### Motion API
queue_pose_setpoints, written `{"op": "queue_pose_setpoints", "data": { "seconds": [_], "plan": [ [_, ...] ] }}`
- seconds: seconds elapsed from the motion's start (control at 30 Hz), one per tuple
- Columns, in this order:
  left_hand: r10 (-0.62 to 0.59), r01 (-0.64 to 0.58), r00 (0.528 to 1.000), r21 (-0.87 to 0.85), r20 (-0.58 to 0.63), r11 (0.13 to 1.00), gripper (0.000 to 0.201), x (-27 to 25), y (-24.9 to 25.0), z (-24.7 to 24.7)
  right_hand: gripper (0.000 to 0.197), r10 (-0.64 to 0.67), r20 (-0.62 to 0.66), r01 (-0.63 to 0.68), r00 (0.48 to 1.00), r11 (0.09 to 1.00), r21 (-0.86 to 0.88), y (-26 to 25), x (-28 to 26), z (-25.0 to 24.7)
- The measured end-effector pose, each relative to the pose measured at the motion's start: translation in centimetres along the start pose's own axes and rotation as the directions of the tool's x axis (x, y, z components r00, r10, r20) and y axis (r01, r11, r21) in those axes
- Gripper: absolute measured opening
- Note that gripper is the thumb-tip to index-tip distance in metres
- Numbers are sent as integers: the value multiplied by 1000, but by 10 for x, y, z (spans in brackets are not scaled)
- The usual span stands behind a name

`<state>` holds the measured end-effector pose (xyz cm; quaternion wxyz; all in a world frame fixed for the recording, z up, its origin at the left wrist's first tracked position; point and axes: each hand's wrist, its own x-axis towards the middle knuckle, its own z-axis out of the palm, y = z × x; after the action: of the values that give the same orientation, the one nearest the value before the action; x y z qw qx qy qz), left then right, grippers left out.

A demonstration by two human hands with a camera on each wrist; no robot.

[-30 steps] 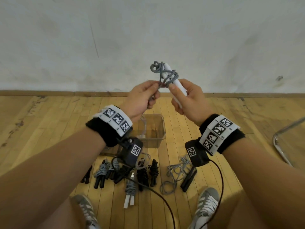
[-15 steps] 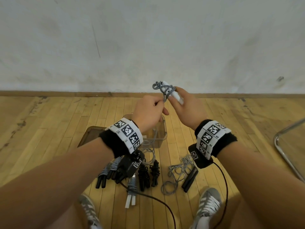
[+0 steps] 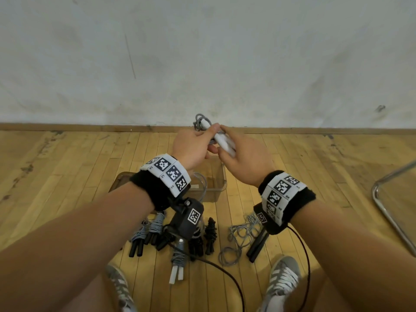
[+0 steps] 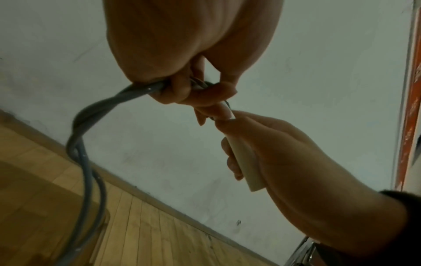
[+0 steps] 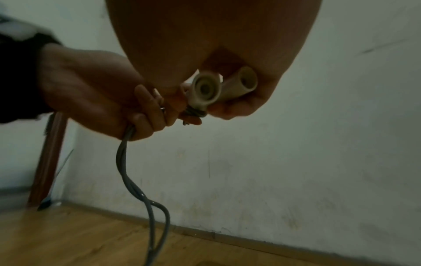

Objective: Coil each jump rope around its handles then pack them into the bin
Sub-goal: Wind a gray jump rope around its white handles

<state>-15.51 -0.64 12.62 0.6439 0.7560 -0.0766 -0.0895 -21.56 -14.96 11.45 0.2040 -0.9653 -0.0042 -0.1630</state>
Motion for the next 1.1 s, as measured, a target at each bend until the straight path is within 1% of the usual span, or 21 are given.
{"op": "queue_pose_setpoints", "data": {
  "seconds": [0.07,0.1,0.13,0.17,0.2,0.23,0.27,0.3,0.37,0.43,0.53,0.63,0.67,0.73,0.77,0.83,0.87,0.93,0.97,1.03,1.1],
  "plan": [
    [3,-2,999,-48,32,999,36,2,1,-1,64,102,31,-107,994,966,236,6,5,-5],
    [5,-2,999,-72,42,997,36,2,2,-1,63,138,70,-154,988,929,337,7,7,-10],
    [7,-3,999,-89,53,996,36,2,3,-1,58,158,141,-205,977,866,456,7,7,-16],
    [10,-3,998,-98,64,995,37,2,5,-1,50,155,244,-273,957,764,585,5,7,-23],
    [14,-6,997,-104,77,995,38,3,7,-2,44,131,360,-359,924,628,690,3,6,-28],
    [21,-10,995,-115,95,993,39,2,9,-4,40,97,451,-433,887,509,744,2,4,-31],
    [29,-14,993,-126,116,992,39,2,11,-5,38,64,491,-466,869,443,766,2,3,-32],
    [37,-19,990,-130,137,991,38,1,13,-6,37,42,482,-452,875,427,783,3,3,-30],
    [47,-31,985,-100,164,994,37,2,12,-8,39,33,385,-354,922,467,810,7,6,-23],
    [52,-44,984,-51,170,998,36,2,9,-9,42,77,280,-274,957,554,786,8,10,-19],
    [79,-93,981,74,175,993,24,2,6,-10,43,157,128,-203,979,713,671,17,14,-19],
    [147,-203,969,303,199,931,14,0,5,-12,41,144,43,-149,989,902,406,24,14,-20],
    [176,-244,962,372,207,896,16,-2,6,-13,38,149,36,-153,988,942,297,25,14,-19],
    [218,-313,945,475,244,823,22,-4,10,-16,30,161,26,-163,987,981,105,29,15,-17],
    [233,-354,930,527,284,773,25,-5,13,-18,28,166,39,-167,985,985,41,32,16,-18],
    [262,-443,892,603,368,663,28,-7,18,-22,26,171,113,-165,979,985,-56,37,17,-21],
    [271,-472,877,604,398,642,29,-7,20,-24,25,172,163,-155,971,981,-114,38,17,-22],
    [269,-487,861,549,431,679,27,-4,20,-26,24,147,264,-96,953,976,-197,36,15,-24],
    [272,-489,856,516,440,703,27,-2,19,-26,23,118,308,-58,944,979,-197,34,13,-25],
    [292,-500,848,484,443,718,26,3,17,-26,22,55,393,6,918,988,-154,27,10,-25],
    [321,-504,850,471,418,724,26,11,16,-29,24,-3,445,48,895,995,-90,21,7,-27]
  ]
}}
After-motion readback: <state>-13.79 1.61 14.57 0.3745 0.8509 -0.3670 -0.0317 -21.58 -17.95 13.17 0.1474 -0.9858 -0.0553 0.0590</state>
